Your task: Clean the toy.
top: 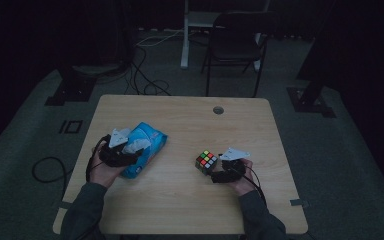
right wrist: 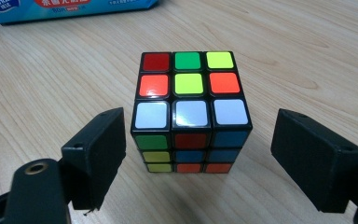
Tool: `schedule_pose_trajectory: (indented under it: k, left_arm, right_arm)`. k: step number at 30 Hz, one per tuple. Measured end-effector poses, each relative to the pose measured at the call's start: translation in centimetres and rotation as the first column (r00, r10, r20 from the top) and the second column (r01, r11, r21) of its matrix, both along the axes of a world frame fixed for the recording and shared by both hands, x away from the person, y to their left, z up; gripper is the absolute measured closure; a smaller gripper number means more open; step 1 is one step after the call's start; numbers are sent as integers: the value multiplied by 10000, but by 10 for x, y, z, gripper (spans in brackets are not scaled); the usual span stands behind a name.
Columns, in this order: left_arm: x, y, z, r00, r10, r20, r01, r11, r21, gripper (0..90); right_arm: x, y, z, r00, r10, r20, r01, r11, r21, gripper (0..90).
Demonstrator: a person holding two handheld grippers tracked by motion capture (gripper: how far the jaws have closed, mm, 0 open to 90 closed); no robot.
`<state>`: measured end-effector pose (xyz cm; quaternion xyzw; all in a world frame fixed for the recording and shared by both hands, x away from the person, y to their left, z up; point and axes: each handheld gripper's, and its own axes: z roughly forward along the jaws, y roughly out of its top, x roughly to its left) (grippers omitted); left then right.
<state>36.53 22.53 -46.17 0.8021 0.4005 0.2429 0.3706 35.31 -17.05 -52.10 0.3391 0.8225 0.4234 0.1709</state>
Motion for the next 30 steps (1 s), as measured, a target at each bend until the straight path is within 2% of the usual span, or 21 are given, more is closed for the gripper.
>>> schedule_pose_trajectory:
  k: [3, 5, 9, 12, 14, 16, 20, 23, 25, 30]
  left_arm:
    - [8, -2, -3, 9997, 158, -181, -154, 9996, 219, 294]
    - [13, 0, -5, 9991, 301, -306, -296, 9994, 180, 303]
    - [20, 2, -4, 9973, 561, -482, -555, 9984, 138, 400]
    - [26, 3, -6, 9944, 630, -848, -614, 9979, 209, 488]
    - [29, 2, -9, 9916, 652, -1119, -627, 9977, 255, 506]
    - [32, 3, -11, 9894, 651, -1295, -642, 9979, 114, 511]
    - [38, 3, -10, 9844, 610, -1649, -632, 9980, -81, 592]
    - [40, 0, -11, 9813, 357, -1890, -398, 9991, -176, 711]
    - [41, 0, -11, 9803, 331, -1947, -410, 9985, -369, 747]
    - [39, 3, -8, 9811, 299, -1914, -443, 9965, -716, 769]
  right_arm:
    - [-2, -2, 0, 9999, -102, 48, 102, 9999, 84, 182]
    - [-2, -3, 0, 9999, -119, 38, 118, 9998, 141, 185]
    - [-3, -6, 0, 9997, -227, 76, 225, 9995, 223, 187]
    - [-3, -7, 0, 9996, -278, 83, 276, 9993, 268, 187]
    - [-3, -7, 0, 9996, -285, 91, 282, 9992, 278, 188]
    - [-3, -7, 0, 9995, -310, 93, 307, 9991, 293, 188]
    - [-3, -7, 0, 9995, -322, 53, 320, 9990, 313, 191]
    - [-3, -8, 0, 9993, -357, 90, 354, 9988, 334, 193]
    - [-3, -10, 1, 9991, -393, 126, 388, 9985, 376, 200]
    - [-4, -15, 1, 9985, -525, 132, 518, 9974, 508, 209]
